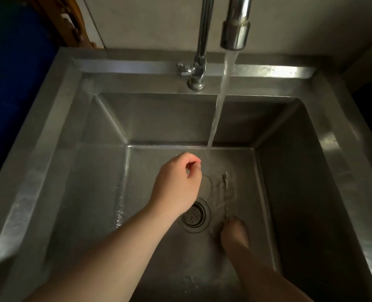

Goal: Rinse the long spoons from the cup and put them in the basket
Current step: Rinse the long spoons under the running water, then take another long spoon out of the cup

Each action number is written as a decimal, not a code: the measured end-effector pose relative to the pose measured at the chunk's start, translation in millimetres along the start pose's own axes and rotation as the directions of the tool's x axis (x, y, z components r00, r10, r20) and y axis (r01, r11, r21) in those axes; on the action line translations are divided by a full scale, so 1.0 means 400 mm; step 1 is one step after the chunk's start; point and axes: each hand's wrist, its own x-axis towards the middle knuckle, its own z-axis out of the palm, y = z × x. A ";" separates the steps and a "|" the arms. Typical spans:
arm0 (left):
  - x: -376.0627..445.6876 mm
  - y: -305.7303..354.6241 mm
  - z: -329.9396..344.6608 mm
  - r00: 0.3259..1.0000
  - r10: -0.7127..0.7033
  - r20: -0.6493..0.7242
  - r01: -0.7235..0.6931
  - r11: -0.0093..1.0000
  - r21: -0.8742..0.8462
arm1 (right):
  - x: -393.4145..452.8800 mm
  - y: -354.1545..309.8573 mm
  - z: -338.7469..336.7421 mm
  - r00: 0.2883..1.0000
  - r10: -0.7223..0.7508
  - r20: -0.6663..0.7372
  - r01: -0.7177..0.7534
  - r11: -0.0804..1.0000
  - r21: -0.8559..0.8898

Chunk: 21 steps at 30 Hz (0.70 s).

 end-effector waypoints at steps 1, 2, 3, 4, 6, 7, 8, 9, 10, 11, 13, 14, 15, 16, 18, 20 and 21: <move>-0.006 -0.008 -0.001 1.000 0.005 -0.002 -0.005 1.000 0.010 | 0.014 -0.002 0.007 1.000 0.018 0.022 -0.018 1.000 0.019; -0.009 -0.015 -0.001 1.000 0.006 -0.006 -0.006 1.000 0.019 | 0.029 -0.004 0.012 0.997 0.050 0.064 -0.053 0.998 0.041; -0.010 -0.020 -0.001 1.000 0.003 -0.009 -0.003 1.000 0.028 | 0.042 -0.005 0.018 0.996 0.060 0.068 -0.064 0.995 0.070; -0.009 -0.024 -0.001 1.000 -0.004 -0.009 0.004 0.999 0.037 | 0.051 -0.011 0.020 0.995 0.060 0.076 -0.066 0.995 0.080; -0.009 -0.028 0.000 1.000 -0.010 -0.005 0.010 0.999 0.053 | 0.061 -0.021 0.018 0.996 0.050 0.070 -0.055 0.997 0.061; -0.010 -0.027 0.001 1.000 -0.007 -0.004 0.007 0.998 0.059 | 0.061 -0.024 0.017 0.998 0.039 0.053 -0.041 0.998 0.047; -0.010 -0.025 0.002 1.000 -0.002 -0.007 0.002 0.998 0.060 | 0.063 -0.026 0.014 0.998 0.029 0.052 -0.031 0.999 0.042; -0.010 -0.022 0.002 1.000 0.002 -0.010 -0.001 0.998 0.060 | 0.065 -0.025 0.011 0.998 0.020 0.056 -0.022 0.999 0.037; -0.011 -0.019 0.002 1.000 0.004 -0.012 -0.003 0.998 0.061 | 0.066 -0.025 0.006 0.998 0.017 0.060 -0.018 1.000 0.022; -0.012 -0.017 0.000 1.000 0.007 -0.011 -0.006 0.998 0.065 | 0.068 -0.022 0.004 0.998 0.018 0.063 -0.019 1.000 0.003; -0.017 -0.012 -0.007 1.000 0.011 -0.011 -0.010 0.997 0.070 | 0.066 -0.020 -0.003 0.998 -0.004 0.064 0.005 1.000 -0.012; -0.020 -0.008 -0.013 1.000 0.011 -0.014 -0.010 0.997 0.071 | 0.060 -0.018 -0.007 0.998 -0.010 0.059 0.012 0.999 -0.036; -0.023 -0.003 -0.020 1.000 0.008 -0.023 -0.006 0.997 0.072 | 0.049 -0.018 -0.012 0.999 -0.022 0.044 0.025 0.998 -0.058; -0.025 0.004 -0.028 0.999 0.004 -0.036 -0.001 0.997 0.075 | 0.035 -0.019 -0.020 0.999 -0.043 0.025 0.045 0.995 -0.094; -0.027 0.019 -0.044 0.998 -0.001 -0.069 0.007 0.997 0.074 | 0.008 -0.024 -0.037 0.999 -0.050 0.011 0.051 0.997 -0.053; -0.030 0.038 -0.067 0.996 0.006 -0.089 0.001 0.998 0.070 | -0.028 -0.037 -0.061 0.997 -0.070 0.034 0.069 0.997 0.019; -0.034 0.048 -0.081 0.996 0.016 -0.091 -0.009 0.997 0.078 | -0.050 -0.048 -0.079 0.994 -0.109 0.027 0.107 0.993 0.045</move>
